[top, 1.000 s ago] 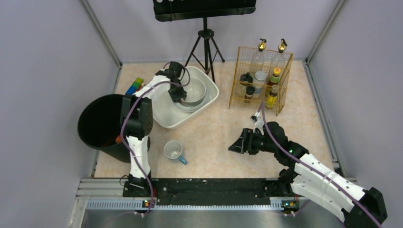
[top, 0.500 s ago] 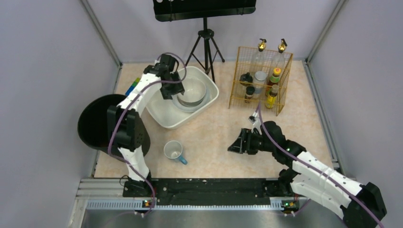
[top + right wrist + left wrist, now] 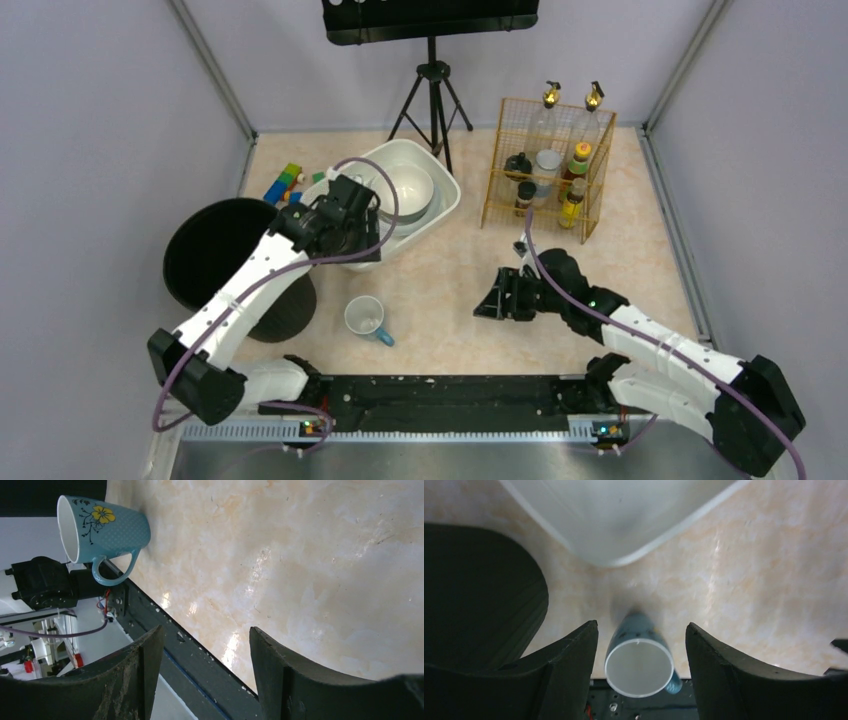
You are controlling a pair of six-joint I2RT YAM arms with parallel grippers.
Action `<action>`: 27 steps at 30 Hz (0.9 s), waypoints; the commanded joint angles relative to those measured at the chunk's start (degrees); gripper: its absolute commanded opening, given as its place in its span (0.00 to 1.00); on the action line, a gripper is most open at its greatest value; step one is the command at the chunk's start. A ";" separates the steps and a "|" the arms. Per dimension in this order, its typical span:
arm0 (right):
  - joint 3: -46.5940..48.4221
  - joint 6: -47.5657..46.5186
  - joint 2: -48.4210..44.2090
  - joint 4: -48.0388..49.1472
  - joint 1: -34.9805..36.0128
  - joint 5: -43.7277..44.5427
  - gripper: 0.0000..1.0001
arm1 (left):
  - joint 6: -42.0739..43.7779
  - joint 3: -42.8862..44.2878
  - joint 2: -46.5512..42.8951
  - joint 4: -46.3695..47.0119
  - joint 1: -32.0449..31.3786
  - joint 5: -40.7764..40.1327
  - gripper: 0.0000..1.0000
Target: Clear the kitchen counter
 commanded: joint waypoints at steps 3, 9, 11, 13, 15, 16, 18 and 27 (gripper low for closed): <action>2.91 -0.98 1.99 4.00 1.26 1.14 0.63 | -6.71 -11.17 -11.39 -4.05 -5.50 -1.92 0.68; 2.89 -0.14 1.97 4.22 2.29 2.25 0.63 | -9.43 -20.52 -13.90 -2.38 -8.10 0.14 0.67; 3.00 -0.18 1.86 3.91 2.49 2.59 0.63 | -9.91 -22.56 -14.05 -0.67 -8.52 1.37 0.65; 2.86 -0.05 1.64 3.60 2.65 3.03 0.62 | -10.42 -24.20 -14.09 0.32 -8.69 1.78 0.64; 2.58 0.13 1.35 3.58 2.84 3.22 0.63 | -10.68 -25.35 -13.98 0.73 -8.70 1.10 0.63; 2.41 0.19 1.23 3.59 2.91 3.32 0.63 | -10.74 -25.51 -13.69 0.69 -8.70 0.41 0.63; 2.29 0.36 1.16 3.58 3.02 3.28 0.63 | -11.05 -25.09 -12.77 0.57 -8.70 -0.36 0.61; 2.02 0.43 0.56 3.38 3.26 3.37 0.63 | -14.11 -25.53 -5.80 0.07 -8.70 -2.93 0.54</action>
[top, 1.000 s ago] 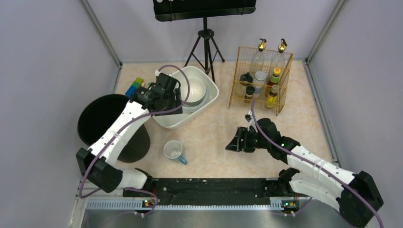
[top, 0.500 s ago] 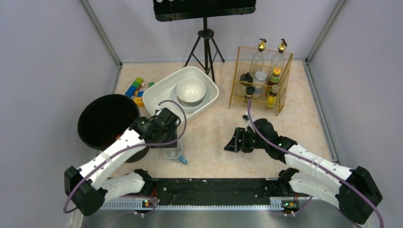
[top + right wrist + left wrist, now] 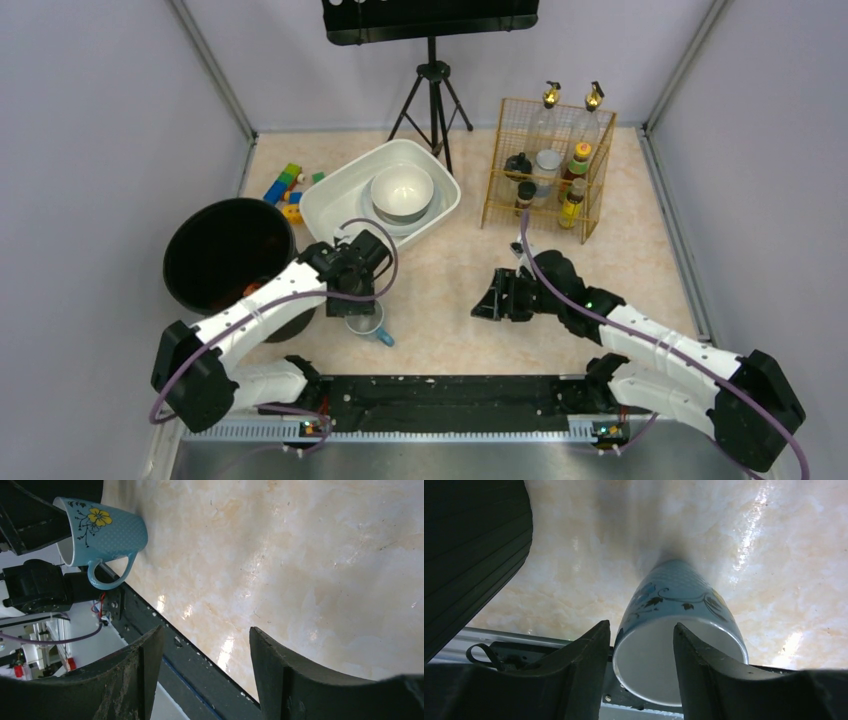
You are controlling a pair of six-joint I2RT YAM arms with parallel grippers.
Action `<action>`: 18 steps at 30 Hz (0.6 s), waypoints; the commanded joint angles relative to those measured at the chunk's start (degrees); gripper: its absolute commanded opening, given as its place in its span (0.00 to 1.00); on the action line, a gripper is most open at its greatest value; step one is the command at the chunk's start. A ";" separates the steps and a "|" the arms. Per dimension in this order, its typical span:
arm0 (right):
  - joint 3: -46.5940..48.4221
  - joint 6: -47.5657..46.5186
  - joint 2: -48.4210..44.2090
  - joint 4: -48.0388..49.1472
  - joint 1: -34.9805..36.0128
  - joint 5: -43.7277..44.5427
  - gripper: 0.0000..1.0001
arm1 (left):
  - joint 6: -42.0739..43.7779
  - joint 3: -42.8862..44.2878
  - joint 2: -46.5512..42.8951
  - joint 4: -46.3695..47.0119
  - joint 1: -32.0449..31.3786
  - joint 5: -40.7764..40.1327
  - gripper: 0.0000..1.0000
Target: Clear the kitchen counter
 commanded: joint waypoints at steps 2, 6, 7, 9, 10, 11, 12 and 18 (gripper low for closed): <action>2.10 0.01 -1.25 1.54 0.97 0.64 0.63 | -3.08 -0.63 2.18 1.52 -0.15 -2.33 0.52; 1.94 -0.12 -1.59 1.39 0.99 0.51 0.63 | -3.73 -1.45 3.20 2.68 -0.15 -2.03 0.41; 1.86 -0.13 -1.63 1.51 0.99 0.44 0.63 | -3.78 -1.77 3.49 3.05 -0.15 -1.67 0.38; 1.75 -0.29 -1.65 1.50 0.99 0.23 0.63 | -3.93 -2.38 4.10 3.56 -0.15 -1.08 0.30; 1.72 -0.31 -1.58 1.54 0.98 0.22 0.63 | -3.98 -2.68 4.23 3.81 -0.15 -0.76 0.28; 1.74 -0.31 -1.66 1.54 0.99 0.16 0.63 | -4.17 -2.87 4.18 4.01 -0.15 -0.55 0.23; 1.70 -0.28 -1.72 1.50 0.99 0.06 0.63 | -4.24 -3.04 3.92 4.15 -0.15 -0.42 0.18; 2.31 -0.51 -1.78 1.03 1.01 0.14 0.63 | -4.48 -3.70 1.25 4.58 -0.15 0.13 0.00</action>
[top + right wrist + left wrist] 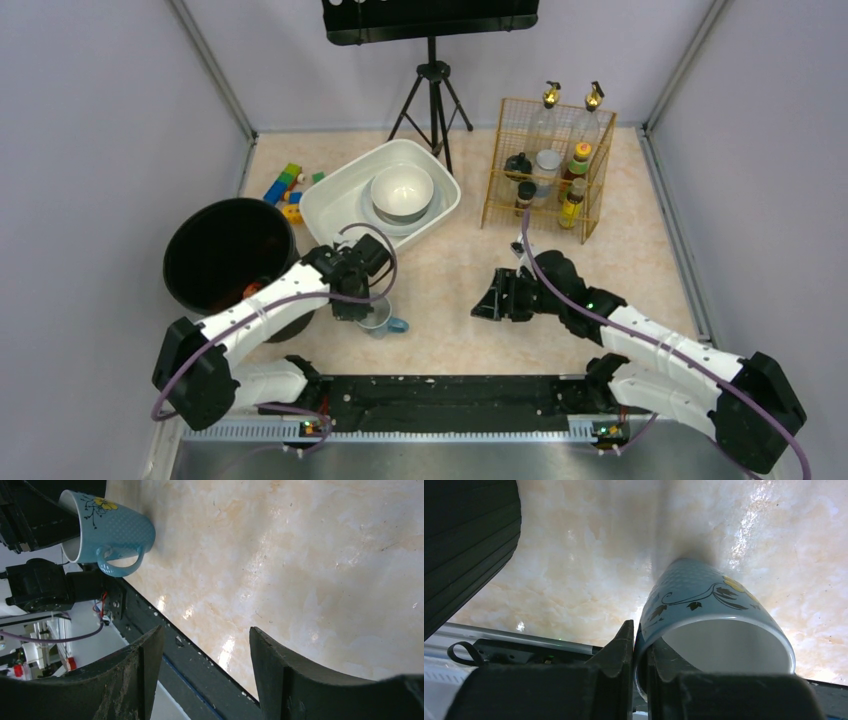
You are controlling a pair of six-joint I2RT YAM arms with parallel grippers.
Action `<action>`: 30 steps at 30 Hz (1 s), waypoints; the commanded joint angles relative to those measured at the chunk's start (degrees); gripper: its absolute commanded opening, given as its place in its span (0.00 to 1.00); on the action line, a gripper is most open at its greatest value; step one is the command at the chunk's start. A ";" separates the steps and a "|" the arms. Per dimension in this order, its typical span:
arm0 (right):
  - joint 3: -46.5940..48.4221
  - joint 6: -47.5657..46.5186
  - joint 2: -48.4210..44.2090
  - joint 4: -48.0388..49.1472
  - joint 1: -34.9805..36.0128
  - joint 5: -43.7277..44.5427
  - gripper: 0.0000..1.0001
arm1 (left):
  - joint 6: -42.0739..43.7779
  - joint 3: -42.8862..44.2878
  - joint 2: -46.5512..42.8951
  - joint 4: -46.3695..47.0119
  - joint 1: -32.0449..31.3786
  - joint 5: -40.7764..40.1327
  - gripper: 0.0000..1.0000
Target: Clear the kitchen counter
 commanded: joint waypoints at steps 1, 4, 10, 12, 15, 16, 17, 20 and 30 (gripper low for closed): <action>2.35 -0.48 -1.10 1.12 0.87 0.05 0.63 | -1.00 -1.04 -1.82 2.39 0.04 -0.16 0.00; 2.10 -0.37 -1.70 1.04 0.87 0.21 0.63 | -0.35 1.36 -4.88 1.03 0.04 0.24 0.00; 2.78 -0.38 -2.13 0.07 0.86 0.64 0.63 | 3.88 14.29 -8.32 -1.55 0.04 1.18 0.00; 3.22 -0.42 -2.28 -0.21 0.86 0.66 0.63 | 5.47 18.21 -7.32 -1.75 0.04 -0.22 0.00; 3.58 -0.25 -2.92 -0.71 0.86 0.88 0.63 | 8.22 23.91 -4.46 -1.51 0.31 -2.98 0.00; 3.73 -0.21 -3.09 -0.93 0.86 0.92 0.63 | 9.40 26.23 -3.11 -1.78 0.66 -3.57 0.00; 3.78 -0.21 -3.32 -1.08 0.86 0.91 0.63 | 10.67 28.59 -1.56 -1.97 1.15 -3.96 0.00; 3.97 -0.25 -4.04 -1.76 0.82 1.09 0.63 | 15.00 35.72 3.80 -1.98 4.64 -3.22 0.00; 3.59 -0.24 -5.89 -3.45 0.95 1.54 0.63 | 23.55 47.99 16.15 -1.60 20.67 1.67 0.00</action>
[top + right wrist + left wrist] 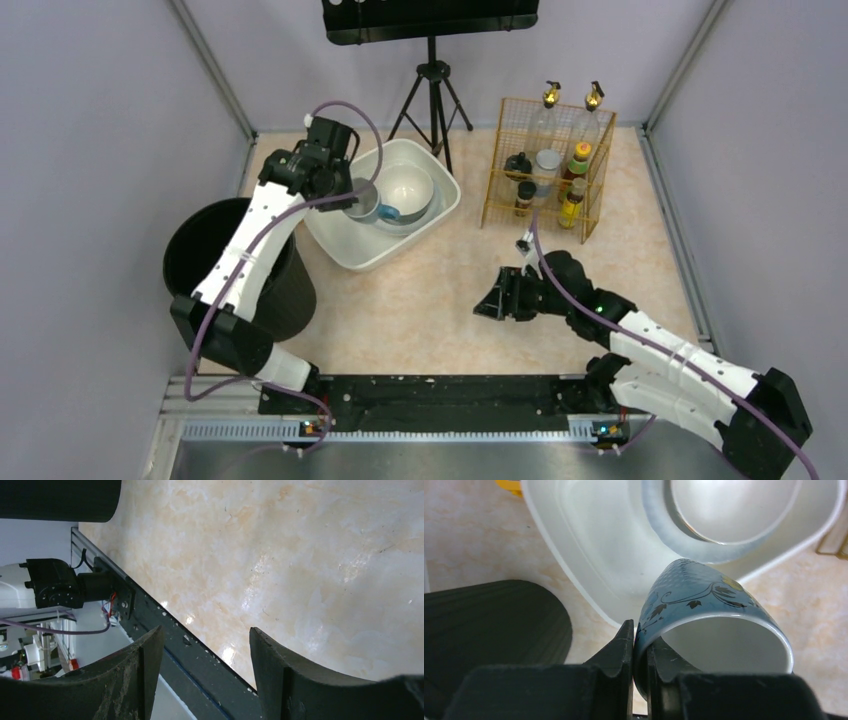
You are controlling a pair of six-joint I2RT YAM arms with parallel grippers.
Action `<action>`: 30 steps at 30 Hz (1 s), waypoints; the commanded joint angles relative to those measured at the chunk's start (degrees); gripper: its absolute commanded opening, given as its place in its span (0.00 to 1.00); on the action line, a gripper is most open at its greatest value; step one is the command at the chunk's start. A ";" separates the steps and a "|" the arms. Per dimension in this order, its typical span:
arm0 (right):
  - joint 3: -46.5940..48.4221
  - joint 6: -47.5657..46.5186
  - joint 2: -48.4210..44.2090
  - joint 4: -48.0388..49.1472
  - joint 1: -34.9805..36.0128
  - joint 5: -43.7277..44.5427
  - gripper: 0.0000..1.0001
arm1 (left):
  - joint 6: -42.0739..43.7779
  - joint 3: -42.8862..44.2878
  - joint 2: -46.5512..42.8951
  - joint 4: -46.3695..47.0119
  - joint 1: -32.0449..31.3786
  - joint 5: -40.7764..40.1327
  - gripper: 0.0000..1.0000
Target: Clear the kitchen counter
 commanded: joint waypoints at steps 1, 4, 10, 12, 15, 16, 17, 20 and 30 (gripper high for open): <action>2.46 -0.26 -1.16 -0.12 0.69 0.57 0.63 | 4.49 3.89 2.56 2.04 5.54 1.93 0.00; 2.35 -0.18 -0.93 0.09 0.67 0.41 0.63 | 5.54 3.05 4.44 3.00 7.79 2.80 0.00; 1.66 0.22 -0.96 0.78 0.75 0.08 0.63 | 7.50 0.18 8.05 5.23 10.71 2.87 0.00; 1.29 0.51 -1.09 1.12 0.75 -0.12 0.63 | 7.70 -0.61 9.55 5.84 12.15 3.60 0.00; 0.93 0.68 -1.53 1.13 0.71 -0.15 0.63 | 7.60 -2.22 11.35 7.82 13.69 4.51 0.00; 0.83 0.67 -1.64 1.14 0.71 -0.08 0.63 | 7.38 -2.75 11.99 8.31 14.03 4.79 0.00; 0.85 0.66 -1.86 1.03 0.71 -0.06 0.63 | 7.13 -3.34 12.70 8.76 14.26 5.00 0.00; 0.60 0.69 -2.24 0.84 0.71 0.11 0.63 | 6.44 -4.06 15.10 9.57 14.88 4.95 0.00; 0.08 0.58 -2.64 0.66 0.71 -0.06 0.63 | 5.40 -4.44 23.65 11.30 16.56 8.02 0.00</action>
